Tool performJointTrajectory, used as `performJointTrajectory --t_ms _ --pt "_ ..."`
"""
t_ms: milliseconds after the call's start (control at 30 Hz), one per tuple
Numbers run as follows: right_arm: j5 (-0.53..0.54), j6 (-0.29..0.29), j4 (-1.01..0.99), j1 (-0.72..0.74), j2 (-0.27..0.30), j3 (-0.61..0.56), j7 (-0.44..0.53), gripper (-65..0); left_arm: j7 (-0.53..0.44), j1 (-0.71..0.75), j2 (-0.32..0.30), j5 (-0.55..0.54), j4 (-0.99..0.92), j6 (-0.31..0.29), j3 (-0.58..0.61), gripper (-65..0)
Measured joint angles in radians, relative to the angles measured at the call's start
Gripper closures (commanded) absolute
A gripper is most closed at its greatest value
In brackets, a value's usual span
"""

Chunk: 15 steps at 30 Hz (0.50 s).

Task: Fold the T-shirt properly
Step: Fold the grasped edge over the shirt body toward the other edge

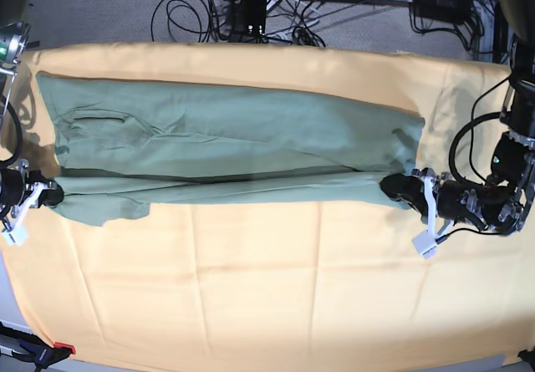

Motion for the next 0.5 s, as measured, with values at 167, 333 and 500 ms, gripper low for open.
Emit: performJointTrajectory --t_ms 167,333,500 --pt "0.008 0.0 0.0 0.0 0.006 0.0 0.0 0.0 0.058 0.0 0.0 -0.077 0.0 0.0 0.0 0.0" --pt "0.008 0.0 0.0 0.0 0.002 0.0 -0.001 0.0 0.059 0.013 0.0 -0.078 0.0 0.0 0.0 0.0" --pt "0.008 0.0 0.0 0.0 0.002 0.0 -0.001 0.0 0.065 0.02 0.0 -0.078 0.0 0.0 0.0 0.0"
